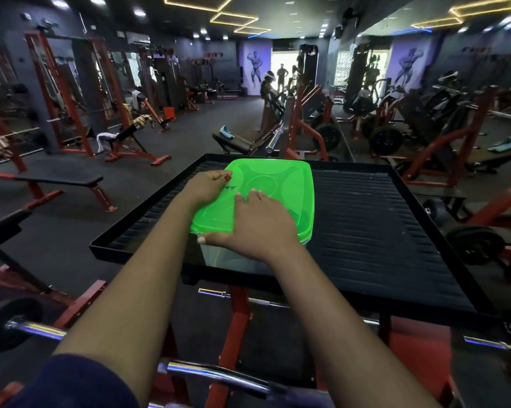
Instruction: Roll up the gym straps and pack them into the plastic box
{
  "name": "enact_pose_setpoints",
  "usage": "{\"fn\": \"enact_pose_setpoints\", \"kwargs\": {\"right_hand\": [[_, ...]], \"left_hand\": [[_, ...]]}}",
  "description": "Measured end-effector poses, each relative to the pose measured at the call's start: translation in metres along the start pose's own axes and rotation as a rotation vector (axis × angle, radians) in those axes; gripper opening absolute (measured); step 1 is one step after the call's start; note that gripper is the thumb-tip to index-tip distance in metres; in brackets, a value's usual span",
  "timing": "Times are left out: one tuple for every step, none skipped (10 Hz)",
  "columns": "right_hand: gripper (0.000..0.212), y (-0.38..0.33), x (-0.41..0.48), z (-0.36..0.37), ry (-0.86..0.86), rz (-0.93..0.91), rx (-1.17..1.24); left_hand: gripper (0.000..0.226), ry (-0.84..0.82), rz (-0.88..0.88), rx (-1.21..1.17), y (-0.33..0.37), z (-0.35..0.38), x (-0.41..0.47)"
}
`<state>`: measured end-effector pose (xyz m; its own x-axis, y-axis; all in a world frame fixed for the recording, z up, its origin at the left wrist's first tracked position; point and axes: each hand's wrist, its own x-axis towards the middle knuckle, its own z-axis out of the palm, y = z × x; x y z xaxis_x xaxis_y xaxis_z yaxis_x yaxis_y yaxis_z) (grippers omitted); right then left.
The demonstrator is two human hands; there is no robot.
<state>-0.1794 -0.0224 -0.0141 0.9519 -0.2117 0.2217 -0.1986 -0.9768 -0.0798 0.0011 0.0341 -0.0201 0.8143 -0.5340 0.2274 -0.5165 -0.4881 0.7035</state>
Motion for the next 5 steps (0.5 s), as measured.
{"fn": "enact_pose_setpoints", "kwargs": {"right_hand": [[0.094,0.01,0.0,-0.008,-0.005,0.052,0.154],[0.059,0.026,0.006,-0.016,-0.002,0.09,0.288],[0.04,0.038,0.012,-0.03,0.018,0.147,0.453],[0.031,0.047,0.024,-0.035,0.104,0.28,0.696],[0.024,0.058,0.04,-0.032,0.209,0.427,0.946]], "left_hand": [[0.034,0.03,0.03,0.234,0.006,0.001,-0.001],[0.033,0.111,0.104,0.417,0.019,0.006,-0.006],[0.034,0.093,0.166,0.503,0.037,0.012,-0.009],[0.03,0.032,0.165,0.439,0.056,0.023,-0.008],[0.023,0.064,0.09,0.251,0.069,0.027,-0.005]]}}
